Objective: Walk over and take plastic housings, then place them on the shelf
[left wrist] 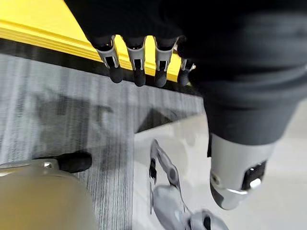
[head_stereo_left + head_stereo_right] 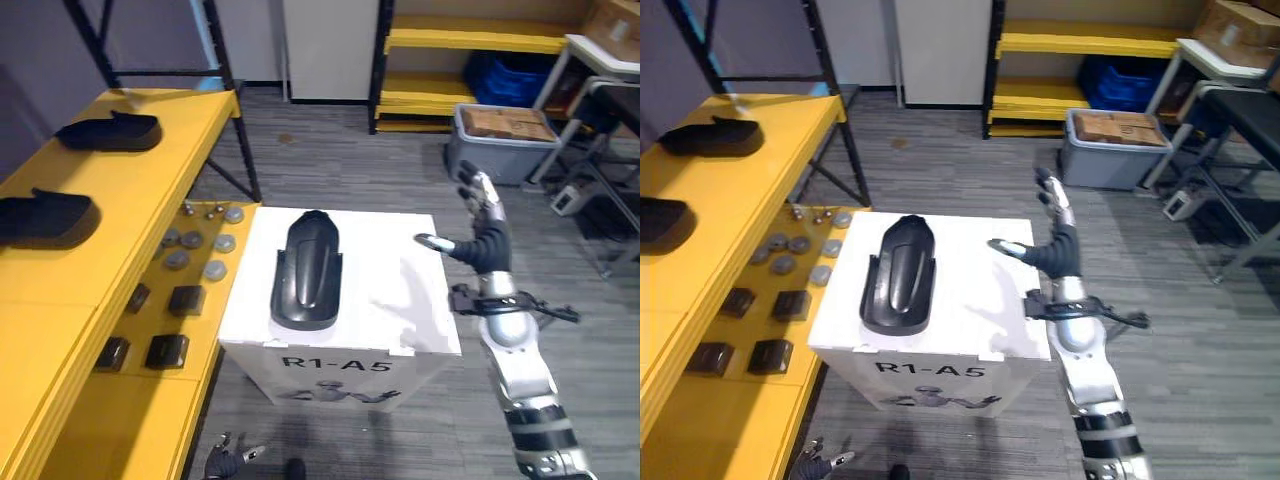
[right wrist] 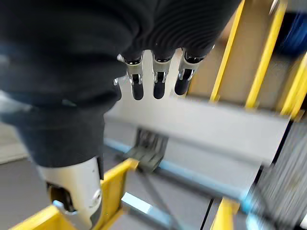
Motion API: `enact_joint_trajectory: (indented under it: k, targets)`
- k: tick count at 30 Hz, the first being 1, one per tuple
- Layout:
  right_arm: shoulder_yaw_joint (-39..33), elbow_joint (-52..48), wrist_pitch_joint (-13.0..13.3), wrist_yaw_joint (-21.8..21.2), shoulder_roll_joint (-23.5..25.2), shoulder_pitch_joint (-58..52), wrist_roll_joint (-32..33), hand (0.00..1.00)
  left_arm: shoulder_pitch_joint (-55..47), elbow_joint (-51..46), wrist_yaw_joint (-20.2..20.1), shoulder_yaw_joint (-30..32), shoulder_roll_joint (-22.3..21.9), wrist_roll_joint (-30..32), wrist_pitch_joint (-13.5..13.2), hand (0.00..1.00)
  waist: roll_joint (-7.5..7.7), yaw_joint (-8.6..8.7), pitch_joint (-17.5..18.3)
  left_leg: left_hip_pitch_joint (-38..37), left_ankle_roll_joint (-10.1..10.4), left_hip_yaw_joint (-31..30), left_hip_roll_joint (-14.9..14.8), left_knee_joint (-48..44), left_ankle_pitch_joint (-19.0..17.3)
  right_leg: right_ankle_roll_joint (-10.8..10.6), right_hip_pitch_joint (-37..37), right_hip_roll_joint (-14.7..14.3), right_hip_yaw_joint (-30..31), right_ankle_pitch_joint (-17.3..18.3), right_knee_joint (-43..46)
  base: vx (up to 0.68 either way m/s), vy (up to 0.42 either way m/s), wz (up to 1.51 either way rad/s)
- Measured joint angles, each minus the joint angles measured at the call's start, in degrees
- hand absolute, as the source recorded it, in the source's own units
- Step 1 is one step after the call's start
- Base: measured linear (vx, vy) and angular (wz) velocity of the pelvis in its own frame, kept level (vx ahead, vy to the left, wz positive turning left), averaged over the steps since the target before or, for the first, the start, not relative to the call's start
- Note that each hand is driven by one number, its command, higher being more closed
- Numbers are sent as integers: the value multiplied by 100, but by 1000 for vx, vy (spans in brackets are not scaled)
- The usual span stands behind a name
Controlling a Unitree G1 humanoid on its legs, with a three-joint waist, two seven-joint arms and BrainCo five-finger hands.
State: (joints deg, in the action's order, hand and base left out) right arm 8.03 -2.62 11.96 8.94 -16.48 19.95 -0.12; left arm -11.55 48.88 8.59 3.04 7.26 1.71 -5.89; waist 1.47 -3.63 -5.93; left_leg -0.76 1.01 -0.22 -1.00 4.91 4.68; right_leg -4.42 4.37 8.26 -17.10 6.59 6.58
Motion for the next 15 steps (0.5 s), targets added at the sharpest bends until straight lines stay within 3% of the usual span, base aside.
enact_joint_trajectory:
  k: [3,6,15]
  targets:
    - [291,609,-32,11,322,385,-264,0,-34,-45,16,16,13,-50,2,0,56,-144,-3,69,7,-100,15,-1,38,0,-8,-3,-108,0,-16,0,-7,19]
    - [339,1503,-308,142,814,558,-749,0,-34,-60,81,24,5,-51,2,0,84,-227,-20,96,6,-152,33,-1,55,0,4,1,-154,0,-35,16,-3,11]
    - [74,2629,-1040,900,1704,554,-2229,0,-2,-181,288,46,-5,-47,31,0,105,-221,-323,107,22,-167,52,2,65,-2,50,-5,-221,-3,-94,2,-1,3]
